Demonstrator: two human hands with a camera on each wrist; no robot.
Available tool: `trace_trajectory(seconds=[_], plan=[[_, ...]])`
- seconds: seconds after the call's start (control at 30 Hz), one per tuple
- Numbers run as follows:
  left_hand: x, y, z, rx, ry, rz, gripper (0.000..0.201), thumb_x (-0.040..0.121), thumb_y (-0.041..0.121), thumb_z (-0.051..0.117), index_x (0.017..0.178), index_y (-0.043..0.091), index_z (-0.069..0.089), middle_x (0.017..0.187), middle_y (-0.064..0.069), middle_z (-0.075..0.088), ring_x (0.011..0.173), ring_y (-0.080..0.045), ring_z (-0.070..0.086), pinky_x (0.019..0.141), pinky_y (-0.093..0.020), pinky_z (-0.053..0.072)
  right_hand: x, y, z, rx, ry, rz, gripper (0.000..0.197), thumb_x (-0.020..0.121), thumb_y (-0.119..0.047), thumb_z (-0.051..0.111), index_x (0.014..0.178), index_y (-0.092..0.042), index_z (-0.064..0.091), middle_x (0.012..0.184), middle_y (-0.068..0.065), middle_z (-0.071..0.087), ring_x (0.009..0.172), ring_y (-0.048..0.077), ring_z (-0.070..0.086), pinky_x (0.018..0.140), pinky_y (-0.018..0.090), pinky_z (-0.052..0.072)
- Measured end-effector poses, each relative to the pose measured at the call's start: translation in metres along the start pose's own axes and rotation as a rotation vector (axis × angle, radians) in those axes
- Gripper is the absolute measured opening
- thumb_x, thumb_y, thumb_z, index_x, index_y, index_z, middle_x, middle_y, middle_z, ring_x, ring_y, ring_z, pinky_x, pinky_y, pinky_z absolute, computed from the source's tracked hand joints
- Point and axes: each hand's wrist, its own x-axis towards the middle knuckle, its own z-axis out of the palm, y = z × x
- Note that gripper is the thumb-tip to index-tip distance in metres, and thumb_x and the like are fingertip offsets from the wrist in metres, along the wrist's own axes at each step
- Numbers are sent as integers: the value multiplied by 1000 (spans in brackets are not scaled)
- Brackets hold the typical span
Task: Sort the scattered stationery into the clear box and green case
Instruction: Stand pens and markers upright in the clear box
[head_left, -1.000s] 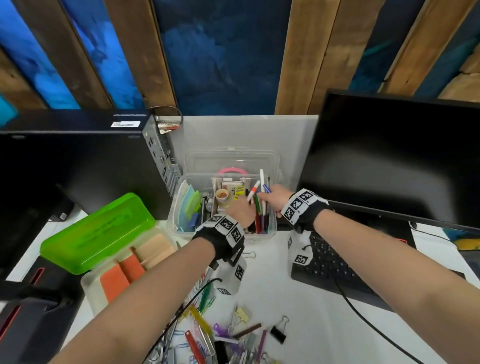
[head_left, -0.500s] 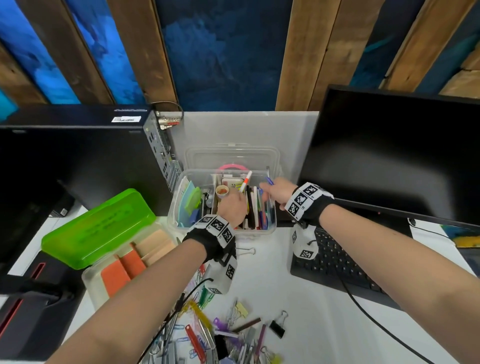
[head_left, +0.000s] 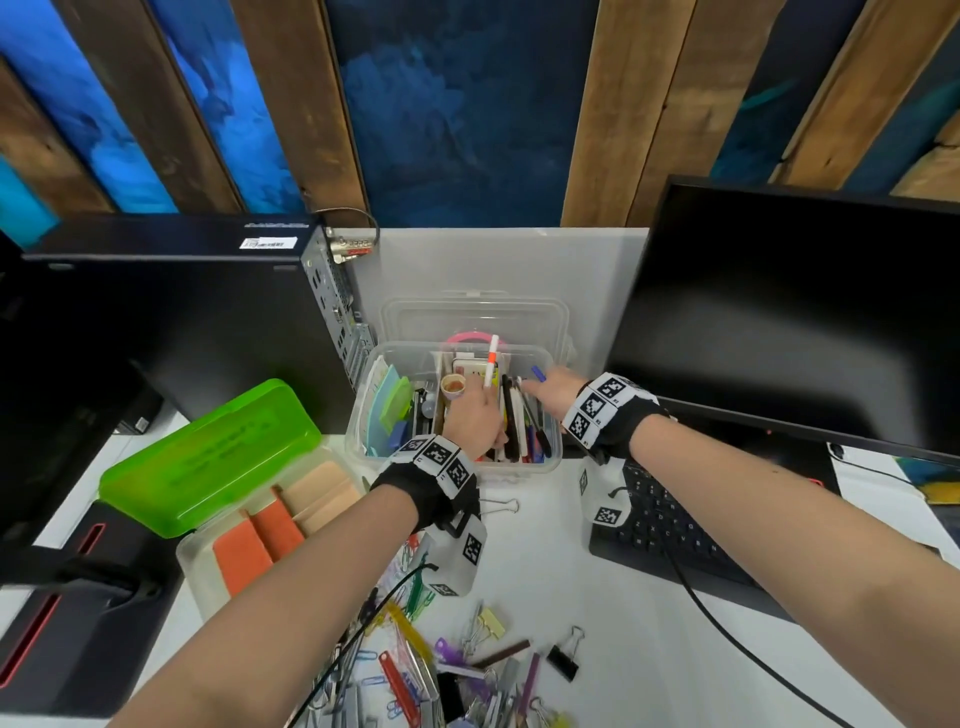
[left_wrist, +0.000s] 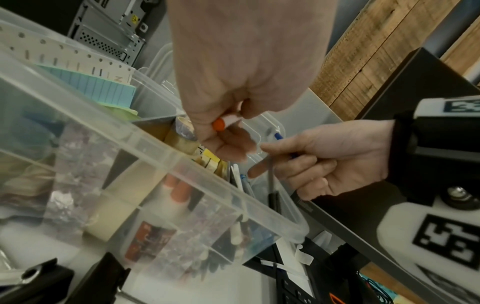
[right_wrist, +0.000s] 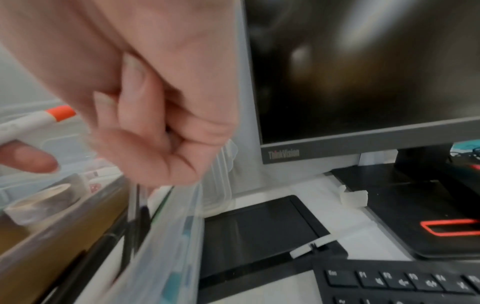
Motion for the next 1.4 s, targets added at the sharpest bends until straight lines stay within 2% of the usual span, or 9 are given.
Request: trace_trajectory(seconds=[0.17, 0.33, 0.47, 0.63, 0.83, 1.0, 1.13, 1.23, 1.4], plan=[[11, -7, 9, -49, -9, 23, 24, 100, 22, 37, 110, 5, 52, 85, -16, 65, 80, -33, 64, 82, -50, 54, 4, 1, 0, 369, 35, 66, 21, 95, -29, 35, 79, -17, 42, 65, 1, 36, 54, 15, 34, 53, 25, 27], [4, 3, 2, -80, -11, 115, 22, 100, 14, 43, 105, 9, 63, 68, 1, 56, 58, -12, 50, 61, -24, 46, 5, 4, -1, 522, -84, 129, 19, 98, -13, 39, 84, -9, 51, 59, 7, 41, 47, 17, 44, 48, 29, 42], [6, 1, 1, -73, 0, 166, 20, 98, 21, 51, 104, 6, 62, 77, -3, 62, 66, -11, 54, 71, -29, 47, 3, 2, 2, 540, -18, 68, 15, 98, -10, 35, 101, -8, 50, 62, 8, 50, 43, 16, 53, 43, 21, 43], [8, 3, -18, 581, 114, 551, 13, 97, 20, 49, 106, 16, 58, 89, 3, 51, 79, -12, 46, 65, -27, 41, 0, 6, -10, 574, 163, 59, 18, 101, -16, 33, 114, -10, 45, 67, 12, 57, 33, 13, 45, 28, 12, 26], [8, 13, -32, 1039, -92, 689, 34, 92, 1, 48, 123, 14, 54, 128, -8, 48, 94, -26, 61, 79, -31, 51, -3, 15, -21, 448, 126, 32, 28, 96, -23, 46, 75, -12, 61, 67, 3, 55, 48, 13, 47, 34, 16, 34], [11, 11, -17, 1155, -164, 742, 48, 87, -7, 47, 131, 10, 52, 140, -8, 44, 110, -28, 58, 84, -36, 48, -2, 14, -7, 99, 152, -8, 35, 95, -33, 51, 91, -4, 72, 70, 5, 56, 59, 17, 50, 51, 24, 36], [18, -3, -9, 1081, -248, 683, 51, 82, -7, 44, 122, 18, 62, 127, -1, 61, 112, -27, 57, 96, -37, 44, -3, 8, 10, -74, 188, 8, 33, 92, -36, 56, 90, -4, 64, 87, 13, 63, 77, 28, 60, 56, 24, 40], [16, -10, -6, 1057, -199, 652, 46, 85, 3, 46, 118, 30, 64, 113, 6, 69, 111, -19, 58, 115, -43, 17, -3, 3, 20, -169, 205, 27, 29, 92, -33, 56, 95, -5, 62, 105, 17, 64, 93, 32, 63, 67, 30, 44], [4, -20, -4, 885, -92, 622, 33, 93, 14, 44, 106, 31, 69, 102, 10, 71, 104, -15, 59, 116, -40, 7, -3, -1, 30, -261, 197, 10, 18, 88, -27, 56, 88, -10, 59, 102, 15, 65, 93, 32, 63, 69, 32, 48]])
